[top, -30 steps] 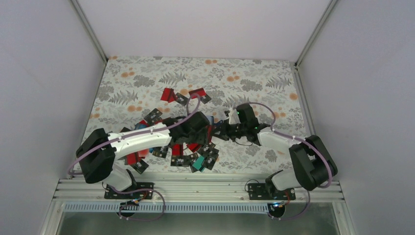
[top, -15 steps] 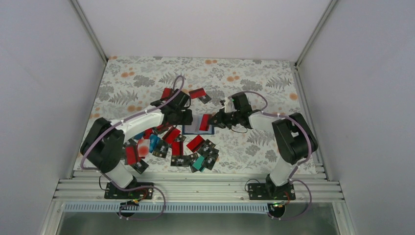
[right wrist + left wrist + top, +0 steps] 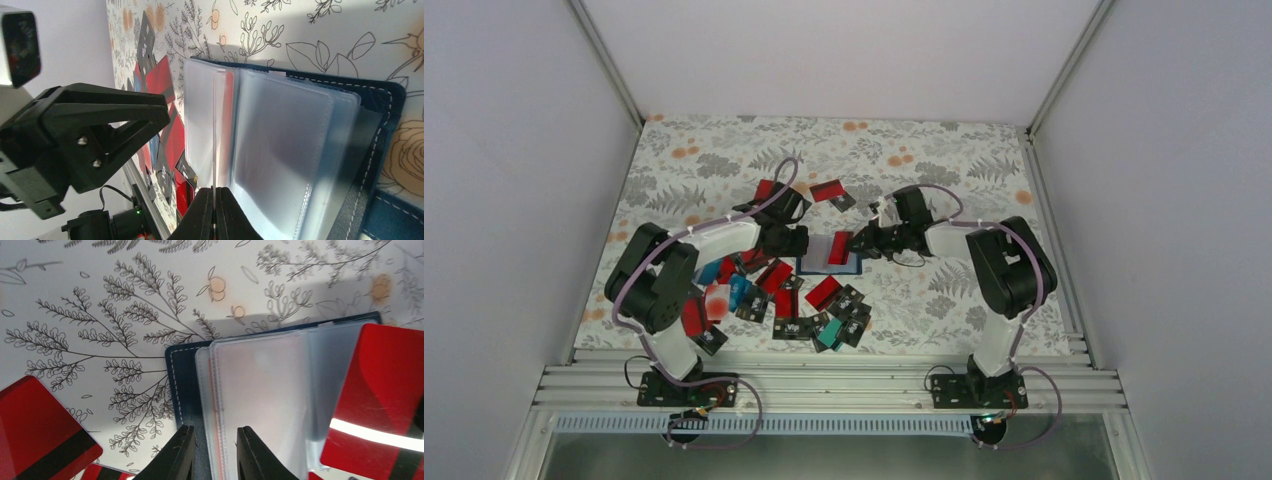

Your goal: Put the credit cards into the card holder

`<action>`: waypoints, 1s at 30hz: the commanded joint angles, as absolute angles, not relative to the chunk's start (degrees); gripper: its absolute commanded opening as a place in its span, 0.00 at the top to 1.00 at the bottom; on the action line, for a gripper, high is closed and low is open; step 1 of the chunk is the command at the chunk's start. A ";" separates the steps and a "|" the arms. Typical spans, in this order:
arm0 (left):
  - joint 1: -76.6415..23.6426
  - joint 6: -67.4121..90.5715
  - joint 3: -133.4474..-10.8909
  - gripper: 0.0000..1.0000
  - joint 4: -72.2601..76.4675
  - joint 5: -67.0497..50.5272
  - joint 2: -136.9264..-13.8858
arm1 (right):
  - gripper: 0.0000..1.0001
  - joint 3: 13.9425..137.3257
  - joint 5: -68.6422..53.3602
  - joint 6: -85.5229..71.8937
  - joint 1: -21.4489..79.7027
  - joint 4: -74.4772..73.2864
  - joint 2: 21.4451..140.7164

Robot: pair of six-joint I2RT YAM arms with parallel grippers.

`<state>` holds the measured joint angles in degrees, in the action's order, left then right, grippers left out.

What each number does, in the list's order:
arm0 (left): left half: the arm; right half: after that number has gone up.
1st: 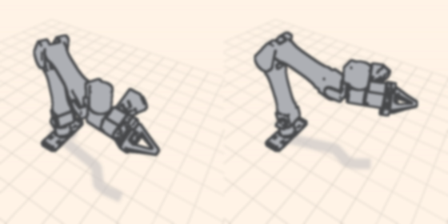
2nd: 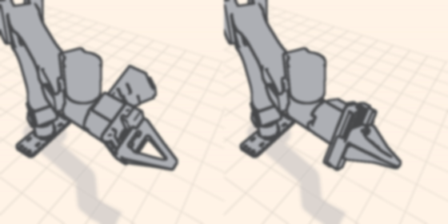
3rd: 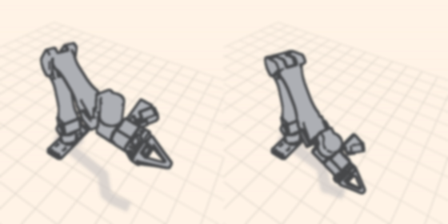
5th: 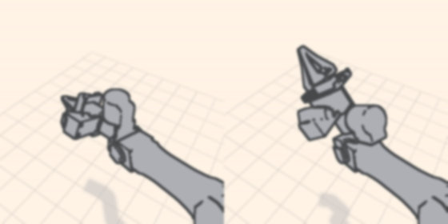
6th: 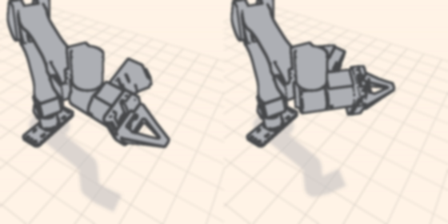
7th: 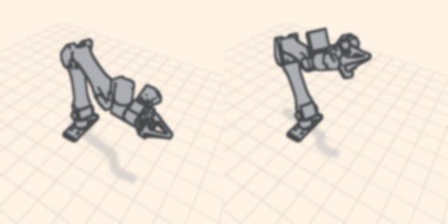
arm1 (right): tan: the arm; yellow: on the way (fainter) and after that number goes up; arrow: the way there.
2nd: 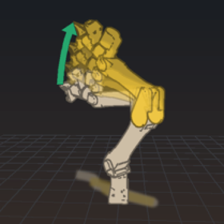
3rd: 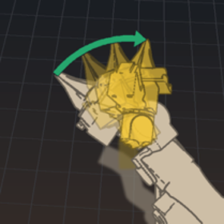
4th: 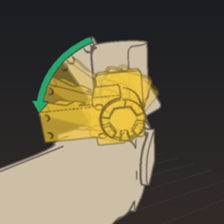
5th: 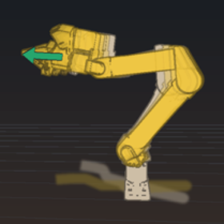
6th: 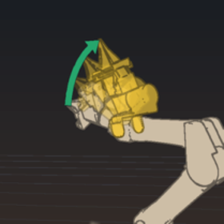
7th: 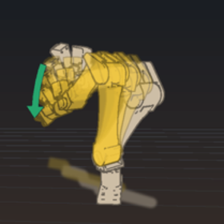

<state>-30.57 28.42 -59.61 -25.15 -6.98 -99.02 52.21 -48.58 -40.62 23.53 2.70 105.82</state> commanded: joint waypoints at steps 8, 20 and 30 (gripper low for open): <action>-30.06 27.45 -57.38 0.80 -23.11 -7.10 -102.10 | 0.96 53.70 -52.20 -40.46 23.15 6.42 109.12; -30.06 28.36 -55.46 0.82 -21.46 -7.89 -102.66 | 0.96 54.18 -54.33 -41.73 23.20 8.13 110.80; -30.06 28.48 -54.93 0.83 -21.36 -7.91 -102.50 | 0.96 54.04 -52.09 -42.98 23.12 8.11 111.47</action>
<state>-30.30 28.08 -56.34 -21.45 -7.64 -101.27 52.86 -53.30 -42.46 23.49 7.09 110.96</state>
